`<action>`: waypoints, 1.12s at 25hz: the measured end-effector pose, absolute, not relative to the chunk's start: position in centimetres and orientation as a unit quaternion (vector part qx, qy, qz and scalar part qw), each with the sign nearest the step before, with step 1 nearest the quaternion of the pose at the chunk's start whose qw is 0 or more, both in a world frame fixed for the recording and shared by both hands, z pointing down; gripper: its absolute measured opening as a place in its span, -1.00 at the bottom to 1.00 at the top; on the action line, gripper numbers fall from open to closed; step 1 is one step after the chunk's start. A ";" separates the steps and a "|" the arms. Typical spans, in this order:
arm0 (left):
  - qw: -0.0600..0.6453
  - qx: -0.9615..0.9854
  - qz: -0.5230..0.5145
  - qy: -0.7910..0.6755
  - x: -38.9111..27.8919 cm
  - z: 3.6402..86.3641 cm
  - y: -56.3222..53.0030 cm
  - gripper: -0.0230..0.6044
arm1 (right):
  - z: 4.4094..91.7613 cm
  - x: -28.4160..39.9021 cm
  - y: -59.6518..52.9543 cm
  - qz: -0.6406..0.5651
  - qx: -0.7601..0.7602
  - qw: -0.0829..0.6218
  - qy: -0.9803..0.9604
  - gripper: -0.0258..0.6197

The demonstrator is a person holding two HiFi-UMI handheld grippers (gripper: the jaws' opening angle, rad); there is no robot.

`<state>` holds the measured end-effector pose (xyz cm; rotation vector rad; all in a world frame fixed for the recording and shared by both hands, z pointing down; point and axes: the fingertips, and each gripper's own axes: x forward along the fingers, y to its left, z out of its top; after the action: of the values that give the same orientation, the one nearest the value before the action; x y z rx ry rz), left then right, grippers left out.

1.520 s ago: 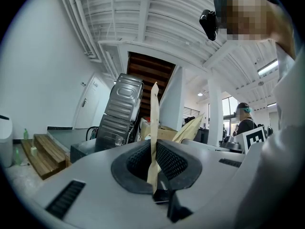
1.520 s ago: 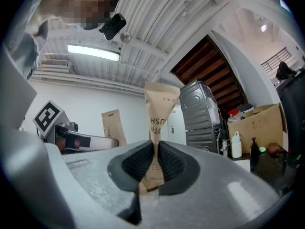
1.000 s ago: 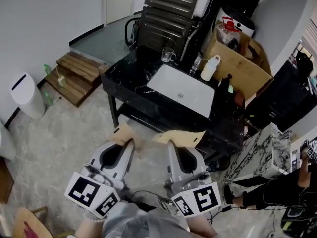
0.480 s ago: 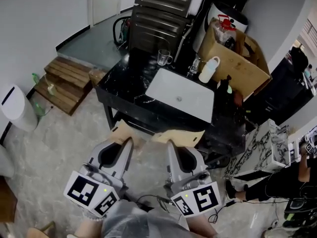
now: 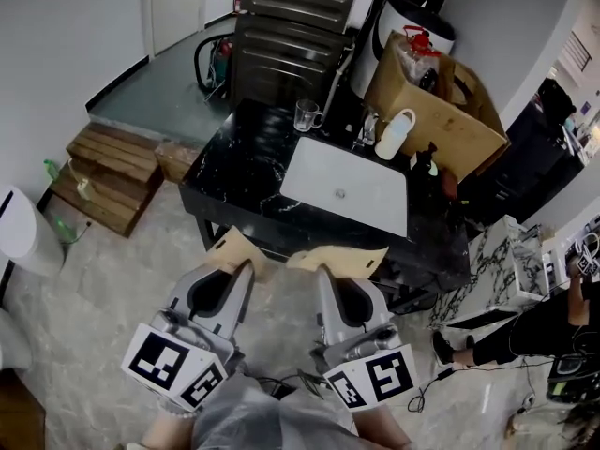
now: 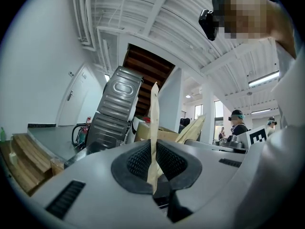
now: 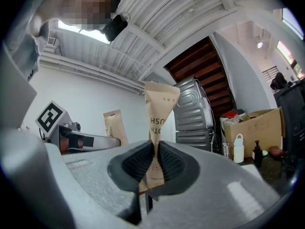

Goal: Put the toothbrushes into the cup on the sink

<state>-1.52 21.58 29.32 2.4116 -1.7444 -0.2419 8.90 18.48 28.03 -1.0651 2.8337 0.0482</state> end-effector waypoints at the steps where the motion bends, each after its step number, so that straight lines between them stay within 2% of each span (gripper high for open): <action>1: 0.077 0.808 -0.081 -0.579 -2.0 29.3 21.4 -0.84 | 28.0 8.4 18.4 0.017 -0.355 0.057 0.933 -0.83; 11: 0.079 0.824 -0.083 -0.554 -7.8 29.7 21.4 -0.84 | 28.1 3.2 18.6 0.023 -0.388 0.052 0.920 -0.83; 28: 0.076 0.830 -0.088 -0.545 -8.2 30.1 21.3 -0.84 | 28.5 2.9 18.5 0.029 -0.400 0.048 0.915 -0.83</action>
<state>-8.24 21.32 30.12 2.4892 -1.6355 -0.2651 2.91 18.47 28.52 -1.2192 2.7894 0.0886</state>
